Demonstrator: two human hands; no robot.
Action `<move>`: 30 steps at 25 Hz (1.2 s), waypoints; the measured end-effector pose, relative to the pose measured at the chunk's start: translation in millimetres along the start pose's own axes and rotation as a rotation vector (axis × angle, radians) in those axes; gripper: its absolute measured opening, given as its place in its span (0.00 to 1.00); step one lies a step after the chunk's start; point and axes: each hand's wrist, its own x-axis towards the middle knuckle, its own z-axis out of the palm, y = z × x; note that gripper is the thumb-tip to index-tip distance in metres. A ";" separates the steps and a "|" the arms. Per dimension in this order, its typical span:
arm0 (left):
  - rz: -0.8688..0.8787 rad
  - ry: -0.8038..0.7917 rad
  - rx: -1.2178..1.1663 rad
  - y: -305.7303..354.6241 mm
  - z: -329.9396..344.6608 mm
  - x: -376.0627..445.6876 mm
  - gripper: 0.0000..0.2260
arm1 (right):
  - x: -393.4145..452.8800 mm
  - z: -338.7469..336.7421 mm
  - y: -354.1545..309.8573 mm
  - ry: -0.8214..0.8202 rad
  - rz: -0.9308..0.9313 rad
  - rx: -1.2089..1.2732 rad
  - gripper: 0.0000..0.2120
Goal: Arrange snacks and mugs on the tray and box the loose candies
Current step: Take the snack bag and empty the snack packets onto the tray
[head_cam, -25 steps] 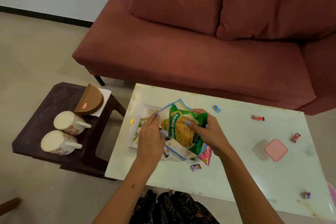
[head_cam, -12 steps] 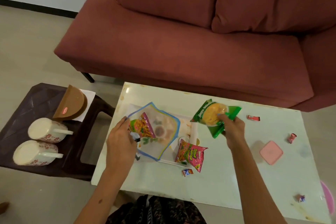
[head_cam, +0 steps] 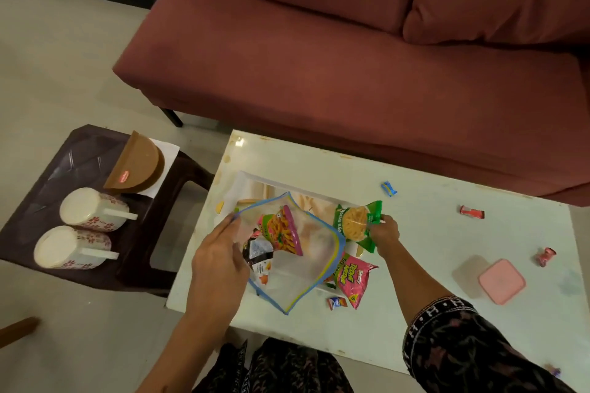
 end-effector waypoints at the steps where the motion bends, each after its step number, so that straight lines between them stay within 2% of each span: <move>1: 0.012 -0.008 -0.004 2.6 1.2 -0.3 0.20 | -3.0 -8.2 -3.6 0.024 0.025 0.036 0.22; 3: 0.051 -0.029 -0.003 9.3 2.8 -0.8 0.21 | -24.7 -27.2 -20.5 0.104 0.031 0.188 0.22; 5: 0.100 -0.053 0.004 15.6 5.2 -1.4 0.22 | -66.2 -45.4 -42.2 0.204 -0.113 0.425 0.16; 6: 0.114 -0.063 0.005 17.9 6.3 -1.9 0.23 | -94.4 -52.4 -50.8 0.193 -0.226 0.550 0.11; 8: 0.130 -0.072 0.009 20.6 7.2 -2.8 0.23 | -158.5 -54.5 -57.0 -0.001 -0.461 0.688 0.07; 10: 0.146 -0.067 0.009 22.9 6.4 -4.5 0.23 | -206.9 -38.6 -55.2 -0.282 -0.533 0.520 0.05; 11: 0.156 -0.067 0.008 24.1 5.3 -6.6 0.23 | -221.2 -25.7 -54.9 -0.403 -0.518 0.329 0.05; 12: 0.166 -0.072 0.008 25.6 4.2 -9.4 0.23 | -229.1 -11.9 -56.4 -0.473 -0.493 0.084 0.09; 13: 0.179 -0.079 0.011 26.9 3.2 -12.9 0.24 | -230.2 1.7 -58.3 -0.485 -0.476 -0.161 0.17; 14: 0.197 -0.084 0.014 27.5 2.1 -16.1 0.24 | -227.0 14.0 -58.7 -0.428 -0.469 -0.352 0.26; 15: 0.215 -0.083 0.018 27.7 0.8 -19.4 0.24 | -222.2 23.3 -59.3 -0.341 -0.451 -0.470 0.33; 16: 0.231 -0.083 0.024 27.7 0.1 -22.7 0.25 | -215.8 30.8 -60.0 -0.283 -0.408 -0.507 0.35; 17: 0.246 -0.086 0.032 27.7 -0.1 -25.5 0.25 | -209.2 36.4 -61.0 -0.264 -0.360 -0.482 0.32; 19: 0.280 -0.111 0.043 27.0 -0.3 -32.5 0.24 | -203.0 41.3 -58.6 -0.270 -0.294 -0.406 0.14; 22: 0.313 -0.135 0.043 26.9 0.3 -40.5 0.21 | -196.3 44.2 -45.1 -0.255 -0.225 -0.281 0.19; 25: 0.343 -0.147 0.039 26.6 -1.0 -47.1 0.20 | -197.5 43.3 -32.7 -0.358 -0.146 -0.113 0.15; 30: 0.339 -0.134 0.031 19.1 -6.8 -50.5 0.20 | -197.9 57.4 -28.0 -0.224 -0.253 -0.040 0.06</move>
